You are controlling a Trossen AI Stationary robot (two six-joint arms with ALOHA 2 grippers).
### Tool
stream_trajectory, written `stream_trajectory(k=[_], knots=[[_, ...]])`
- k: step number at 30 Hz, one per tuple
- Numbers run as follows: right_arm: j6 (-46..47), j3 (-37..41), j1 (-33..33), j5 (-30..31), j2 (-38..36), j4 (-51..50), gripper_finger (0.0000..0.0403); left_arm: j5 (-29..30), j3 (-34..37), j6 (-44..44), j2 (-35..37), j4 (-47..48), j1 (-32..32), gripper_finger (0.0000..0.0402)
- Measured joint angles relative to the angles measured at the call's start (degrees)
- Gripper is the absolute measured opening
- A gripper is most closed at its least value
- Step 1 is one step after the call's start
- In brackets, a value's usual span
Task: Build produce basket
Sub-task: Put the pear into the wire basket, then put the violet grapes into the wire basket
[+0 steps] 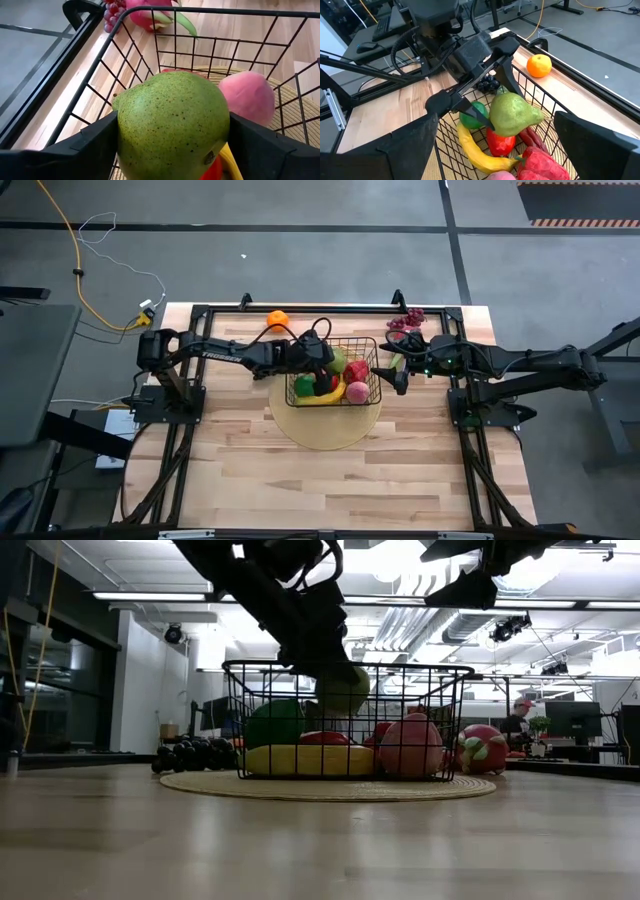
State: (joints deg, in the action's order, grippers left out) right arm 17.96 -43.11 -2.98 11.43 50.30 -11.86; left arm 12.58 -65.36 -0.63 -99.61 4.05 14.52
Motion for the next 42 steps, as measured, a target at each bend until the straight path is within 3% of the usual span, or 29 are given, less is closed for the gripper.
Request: stream_trajectory(k=[22,29,34,37,42], knots=[[0.0,0.0,0.0,0.0,0.0,-0.02,0.0387,0.65,-0.02,1.39,0.29,3.76,0.09,0.0396],[0.0,0.0,0.0,0.0,0.0,0.0,0.0387,0.61,-8.16,1.21,0.35,16.22,0.61,0.0399],[-0.08,0.0,0.0,0.01,0.0,0.0,0.0387,-9.83,-16.89,-0.66,1.92,29.21,0.48,0.0399],[-0.42,0.0,0.01,0.01,-0.02,0.0,0.0387,-15.52,-17.57,2.74,5.54,31.71,0.24,0.0399],[-0.43,0.0,0.02,0.01,0.0,-0.5,0.0387,-16.17,-13.0,5.98,15.87,25.61,-0.95,0.0398]])
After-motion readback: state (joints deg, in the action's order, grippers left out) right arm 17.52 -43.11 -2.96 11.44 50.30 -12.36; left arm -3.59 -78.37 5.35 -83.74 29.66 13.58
